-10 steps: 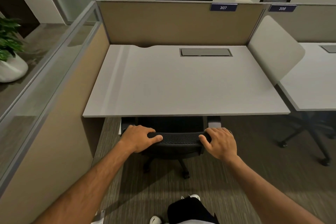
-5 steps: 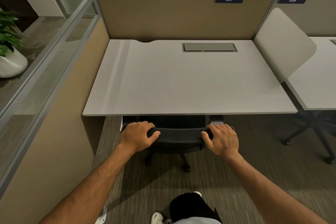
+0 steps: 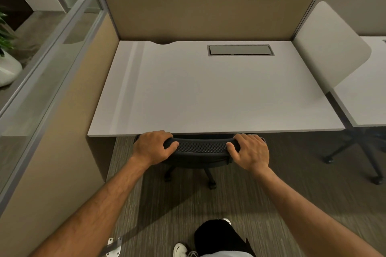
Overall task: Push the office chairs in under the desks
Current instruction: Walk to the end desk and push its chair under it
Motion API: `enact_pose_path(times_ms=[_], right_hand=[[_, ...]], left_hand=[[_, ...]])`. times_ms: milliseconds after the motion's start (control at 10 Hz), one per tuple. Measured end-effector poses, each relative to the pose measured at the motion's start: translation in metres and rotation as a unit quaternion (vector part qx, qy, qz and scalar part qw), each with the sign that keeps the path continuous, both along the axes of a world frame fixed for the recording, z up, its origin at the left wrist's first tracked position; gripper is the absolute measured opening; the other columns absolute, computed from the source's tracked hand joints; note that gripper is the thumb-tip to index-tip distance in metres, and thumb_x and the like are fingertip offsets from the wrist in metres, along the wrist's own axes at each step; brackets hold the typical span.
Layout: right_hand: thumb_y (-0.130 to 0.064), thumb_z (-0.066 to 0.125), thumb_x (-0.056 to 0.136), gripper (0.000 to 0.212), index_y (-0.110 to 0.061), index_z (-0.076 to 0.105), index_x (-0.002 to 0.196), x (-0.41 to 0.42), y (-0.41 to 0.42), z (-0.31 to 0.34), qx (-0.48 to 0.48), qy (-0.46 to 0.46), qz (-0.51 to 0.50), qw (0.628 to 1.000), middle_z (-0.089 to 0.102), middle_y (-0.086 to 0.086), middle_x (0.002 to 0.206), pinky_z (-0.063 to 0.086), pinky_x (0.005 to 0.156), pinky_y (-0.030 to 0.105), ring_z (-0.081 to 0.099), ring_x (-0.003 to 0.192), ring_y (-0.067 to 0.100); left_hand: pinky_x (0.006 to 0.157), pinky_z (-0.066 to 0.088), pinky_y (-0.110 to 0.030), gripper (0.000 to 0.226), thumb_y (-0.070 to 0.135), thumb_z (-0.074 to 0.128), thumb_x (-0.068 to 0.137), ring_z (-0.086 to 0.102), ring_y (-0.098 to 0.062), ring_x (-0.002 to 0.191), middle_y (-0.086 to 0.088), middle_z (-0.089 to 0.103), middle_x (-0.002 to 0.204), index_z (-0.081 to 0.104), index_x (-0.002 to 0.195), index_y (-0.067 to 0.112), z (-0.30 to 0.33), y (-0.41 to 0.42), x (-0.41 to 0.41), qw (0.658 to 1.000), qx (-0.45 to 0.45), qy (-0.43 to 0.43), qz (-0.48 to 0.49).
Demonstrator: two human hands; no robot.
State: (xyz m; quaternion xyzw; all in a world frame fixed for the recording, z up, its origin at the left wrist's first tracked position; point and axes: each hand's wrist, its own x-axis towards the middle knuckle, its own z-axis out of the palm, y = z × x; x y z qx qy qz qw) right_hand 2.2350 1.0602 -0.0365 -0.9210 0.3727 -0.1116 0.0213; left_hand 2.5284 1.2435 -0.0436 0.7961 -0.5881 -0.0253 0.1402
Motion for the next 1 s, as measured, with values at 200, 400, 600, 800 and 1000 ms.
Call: enact_pose_path(times_ms=[200,400,600,800,1000], right_hand=[[-0.058,0.032,0.096,0.055,-0.015,0.064,0.08,0.017,-0.025,-0.005,-0.012,-0.002,0.018,1.0,0.067,0.0,0.072,0.049,0.071,0.036,0.063,0.066,0.022],[-0.056,0.036,0.094,0.047,-0.018,0.056,0.075,0.019,-0.036,-0.006,-0.019,0.0,0.03,0.999,0.06,-0.003,0.066,0.044,0.062,0.032,0.055,0.058,0.019],[-0.061,0.026,0.096,0.049,-0.023,0.057,0.091,0.014,-0.033,0.013,0.036,0.092,0.014,0.995,0.061,-0.005,0.084,0.046,0.075,0.037,0.052,0.077,0.017],[-0.054,0.022,0.102,0.055,-0.021,0.053,0.134,0.0,-0.017,0.02,0.109,0.112,-0.006,0.988,0.056,0.003,0.137,0.028,0.114,0.046,0.043,0.131,0.025],[-0.052,0.042,0.101,0.068,-0.027,0.017,0.159,-0.079,0.027,0.012,0.134,-0.007,-0.031,0.991,0.021,0.003,0.166,0.007,0.124,0.042,0.009,0.154,0.024]], left_hand=[[0.06,0.049,-0.027,0.051,0.068,0.039,0.089,0.061,-0.009,0.069,0.011,0.067,0.084,0.07,0.097,0.028,-0.003,-0.01,0.01,1.0,-0.011,0.016,0.011],[0.056,0.043,-0.025,0.049,0.069,0.04,0.088,0.058,-0.009,0.064,0.012,0.064,0.079,0.068,0.092,0.029,-0.003,-0.015,0.011,1.0,-0.001,0.0,0.025],[0.059,0.039,-0.027,0.055,0.073,0.035,0.089,0.055,-0.008,0.069,0.013,0.063,0.086,0.069,0.095,0.031,0.006,-0.015,0.002,0.999,0.031,0.005,0.033],[0.078,0.046,-0.035,0.064,0.069,0.026,0.093,0.063,-0.015,0.091,0.006,0.069,0.104,0.07,0.114,0.027,0.006,-0.015,-0.011,0.997,0.058,0.029,0.039],[0.119,0.024,-0.052,0.046,0.036,0.046,0.1,0.036,-0.029,0.142,-0.008,0.052,0.144,0.052,0.14,0.015,-0.005,-0.015,-0.049,0.993,-0.114,0.032,-0.017]])
